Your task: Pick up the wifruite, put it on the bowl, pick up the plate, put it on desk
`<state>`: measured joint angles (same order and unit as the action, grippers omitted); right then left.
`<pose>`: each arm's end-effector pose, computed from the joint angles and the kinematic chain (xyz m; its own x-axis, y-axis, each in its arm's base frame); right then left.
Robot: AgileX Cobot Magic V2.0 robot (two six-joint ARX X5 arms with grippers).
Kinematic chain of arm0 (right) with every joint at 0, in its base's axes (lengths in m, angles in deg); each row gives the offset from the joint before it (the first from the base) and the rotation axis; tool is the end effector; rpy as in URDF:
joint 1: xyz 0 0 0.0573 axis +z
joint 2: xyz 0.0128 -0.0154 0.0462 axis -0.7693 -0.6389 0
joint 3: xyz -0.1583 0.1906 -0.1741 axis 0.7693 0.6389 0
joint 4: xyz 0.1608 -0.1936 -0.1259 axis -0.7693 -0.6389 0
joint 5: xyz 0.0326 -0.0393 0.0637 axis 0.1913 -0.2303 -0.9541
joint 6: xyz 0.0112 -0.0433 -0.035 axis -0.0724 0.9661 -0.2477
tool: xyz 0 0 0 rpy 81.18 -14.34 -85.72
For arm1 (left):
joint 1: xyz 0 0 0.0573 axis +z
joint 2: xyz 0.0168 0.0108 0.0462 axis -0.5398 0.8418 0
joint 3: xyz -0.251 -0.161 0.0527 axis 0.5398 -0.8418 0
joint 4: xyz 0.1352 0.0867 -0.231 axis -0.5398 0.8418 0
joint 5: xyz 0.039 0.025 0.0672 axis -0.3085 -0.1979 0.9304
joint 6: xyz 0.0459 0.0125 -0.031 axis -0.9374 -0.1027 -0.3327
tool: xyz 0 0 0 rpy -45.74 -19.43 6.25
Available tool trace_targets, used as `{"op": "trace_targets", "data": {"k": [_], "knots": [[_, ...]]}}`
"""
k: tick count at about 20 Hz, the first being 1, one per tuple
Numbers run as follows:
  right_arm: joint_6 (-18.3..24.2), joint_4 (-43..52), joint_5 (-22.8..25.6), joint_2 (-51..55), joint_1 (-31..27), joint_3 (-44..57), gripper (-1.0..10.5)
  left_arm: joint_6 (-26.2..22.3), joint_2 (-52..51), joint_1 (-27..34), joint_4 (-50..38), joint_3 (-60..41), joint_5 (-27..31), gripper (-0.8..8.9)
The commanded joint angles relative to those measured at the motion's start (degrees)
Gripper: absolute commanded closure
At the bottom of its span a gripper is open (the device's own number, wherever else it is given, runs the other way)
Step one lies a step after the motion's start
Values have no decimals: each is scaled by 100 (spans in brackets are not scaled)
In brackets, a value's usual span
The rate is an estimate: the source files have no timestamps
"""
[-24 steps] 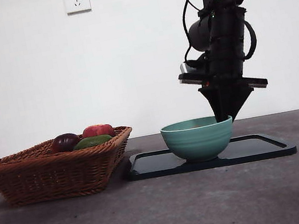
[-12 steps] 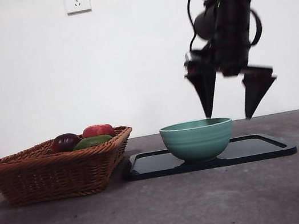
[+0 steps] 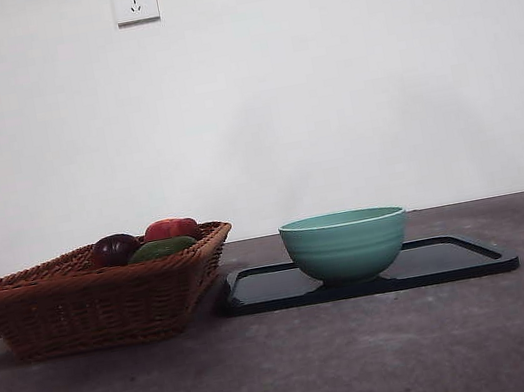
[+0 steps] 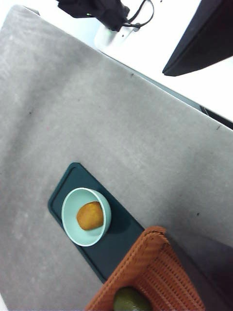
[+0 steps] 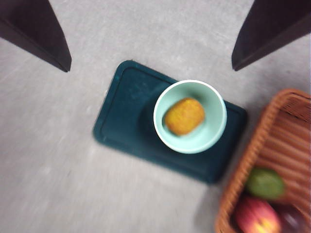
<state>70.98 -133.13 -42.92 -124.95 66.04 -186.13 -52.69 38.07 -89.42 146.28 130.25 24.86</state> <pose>0.2967 0.0891 0.4836 0.5108 0.3022 -0.8049 -0.3505 0.9281 0.1260 0.0703 -0.1072 0.4434 0.4627 -0.7040 -0.5388 0.8225 0.5676 -0.0353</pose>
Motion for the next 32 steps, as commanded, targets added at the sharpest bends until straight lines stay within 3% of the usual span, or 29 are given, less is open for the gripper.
{"op": "trace_targets", "data": {"k": [1, 5, 11, 19, 25, 32], "knots": [[50, -358, 20, 382, 131, 48, 367, 7, 94, -48, -192, 57, -15, 313], [50, -208, -2, 1408, 426, 739, 367, 13, 151, -48, -313, 57, -20, 313], [-136, 522, -17, 3163, 1134, 2658, 367, 61, 173, -48, -332, 57, -20, 313], [-564, 822, -15, 5206, 1204, 4881, 367, 129, 173, -48, -339, 57, -20, 313], [-708, 820, -15, 6192, 1204, 5486, 367, 658, 299, -48, -372, 57, -9, 313], [-706, 831, -17, 6382, 1202, 5486, 367, 1355, 1204, 127, -901, 175, -4, 313]]}}
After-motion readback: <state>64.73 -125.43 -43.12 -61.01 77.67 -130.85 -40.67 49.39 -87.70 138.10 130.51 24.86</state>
